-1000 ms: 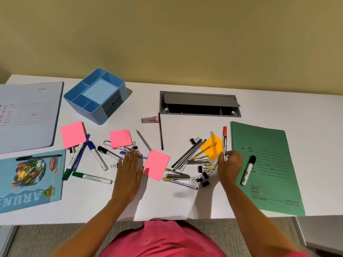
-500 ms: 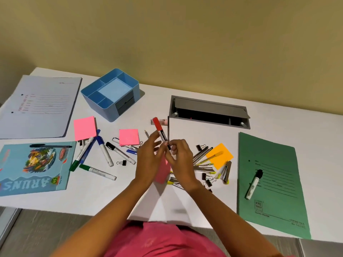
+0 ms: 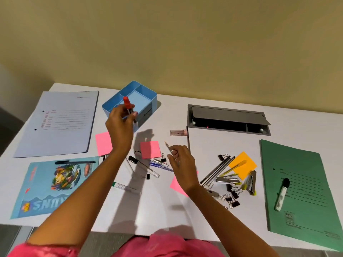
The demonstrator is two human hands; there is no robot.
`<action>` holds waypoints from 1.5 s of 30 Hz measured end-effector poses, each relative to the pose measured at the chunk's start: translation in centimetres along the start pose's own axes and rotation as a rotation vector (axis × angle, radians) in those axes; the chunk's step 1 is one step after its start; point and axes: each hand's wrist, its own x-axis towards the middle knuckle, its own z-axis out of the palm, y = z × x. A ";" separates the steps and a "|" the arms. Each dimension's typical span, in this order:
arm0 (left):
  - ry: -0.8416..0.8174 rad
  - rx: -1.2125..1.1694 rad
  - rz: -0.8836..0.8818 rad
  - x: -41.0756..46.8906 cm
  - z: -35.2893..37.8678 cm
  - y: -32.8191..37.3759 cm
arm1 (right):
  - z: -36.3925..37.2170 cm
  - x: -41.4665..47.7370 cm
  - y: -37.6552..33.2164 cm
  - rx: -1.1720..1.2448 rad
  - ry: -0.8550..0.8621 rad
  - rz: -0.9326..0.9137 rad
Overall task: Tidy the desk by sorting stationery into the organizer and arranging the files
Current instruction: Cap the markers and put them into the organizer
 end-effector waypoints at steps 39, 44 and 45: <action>-0.205 0.431 0.212 6.5 1.0 -9.9 | -13.2 -3.6 14.8 -0.266 0.765 0.796; -0.255 0.451 0.217 5.9 1.9 -9.8 | -14.9 -5.6 18.4 -0.591 0.533 1.038; -0.260 0.441 0.202 5.8 2.0 -9.8 | -15.1 -5.8 18.6 -0.618 0.518 1.056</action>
